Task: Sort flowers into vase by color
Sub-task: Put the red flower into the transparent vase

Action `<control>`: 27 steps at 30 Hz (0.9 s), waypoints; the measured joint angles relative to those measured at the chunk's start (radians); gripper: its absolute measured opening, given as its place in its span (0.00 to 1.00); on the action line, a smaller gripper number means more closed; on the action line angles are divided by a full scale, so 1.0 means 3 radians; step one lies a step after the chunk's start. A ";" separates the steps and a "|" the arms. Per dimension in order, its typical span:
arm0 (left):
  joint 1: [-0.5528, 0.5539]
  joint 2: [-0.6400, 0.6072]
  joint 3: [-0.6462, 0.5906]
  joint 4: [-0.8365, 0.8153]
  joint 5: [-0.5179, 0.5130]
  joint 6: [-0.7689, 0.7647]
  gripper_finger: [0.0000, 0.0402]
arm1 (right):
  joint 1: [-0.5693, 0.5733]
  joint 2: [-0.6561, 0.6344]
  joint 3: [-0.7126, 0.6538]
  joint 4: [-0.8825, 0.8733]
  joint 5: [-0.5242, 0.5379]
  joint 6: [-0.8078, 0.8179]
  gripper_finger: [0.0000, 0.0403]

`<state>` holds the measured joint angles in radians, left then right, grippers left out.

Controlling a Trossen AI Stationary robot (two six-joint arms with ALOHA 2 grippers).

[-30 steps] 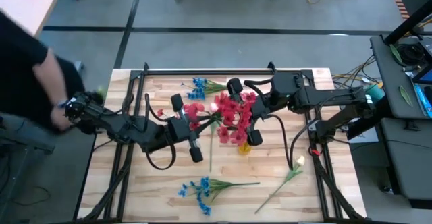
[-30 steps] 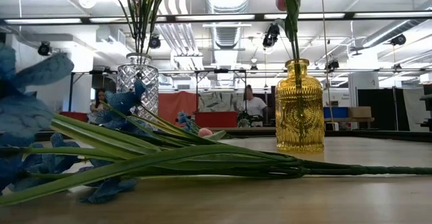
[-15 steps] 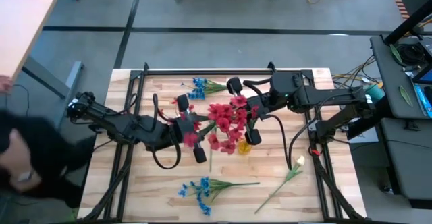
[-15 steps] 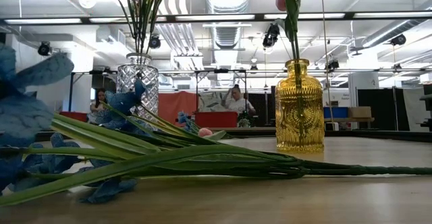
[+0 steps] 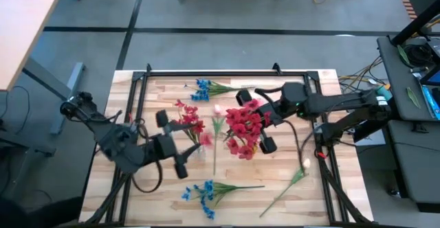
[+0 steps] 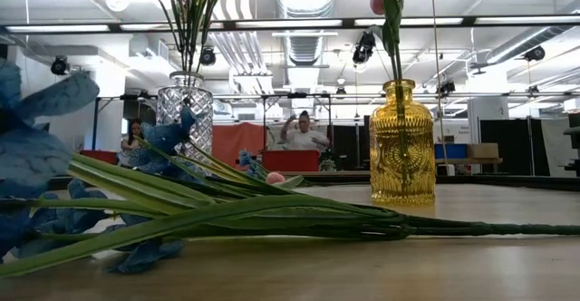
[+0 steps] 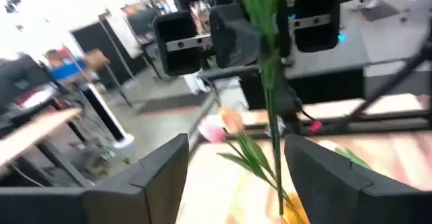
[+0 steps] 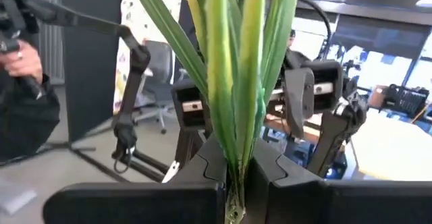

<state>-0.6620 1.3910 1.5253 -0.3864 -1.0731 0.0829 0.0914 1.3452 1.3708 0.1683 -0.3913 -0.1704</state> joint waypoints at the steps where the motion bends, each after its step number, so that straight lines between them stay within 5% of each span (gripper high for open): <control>1: -0.0047 -0.0009 0.0000 -0.0154 0.0026 -0.0182 0.58 | 0.0000 0.0002 -0.0136 0.0167 0.0023 0.0048 0.03; 9: -0.0490 0.0024 -0.0016 -0.1662 0.0584 -0.1440 0.56 | 0.0086 0.0004 -0.0824 0.1007 0.0757 0.0197 0.03; 12: -0.0660 0.0067 -0.0061 -0.1967 0.0519 -0.1663 0.55 | 0.0145 0.0002 -0.0914 0.1126 0.0920 0.0378 0.03; 20: -0.0890 0.0068 -0.0454 -0.1803 0.0362 -0.2235 0.53 | 0.0599 0.0004 -0.0914 0.1125 0.1721 0.0339 0.03; 27: -0.0908 0.0069 -0.1076 -0.1578 0.0463 -0.2885 0.50 | 0.1100 0.0187 -0.0933 0.1434 0.2935 0.0219 0.03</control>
<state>-0.9344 1.4117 1.2027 -0.8598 -0.9343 -0.7827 0.4215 1.4013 1.0908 0.5983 0.4891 -0.1047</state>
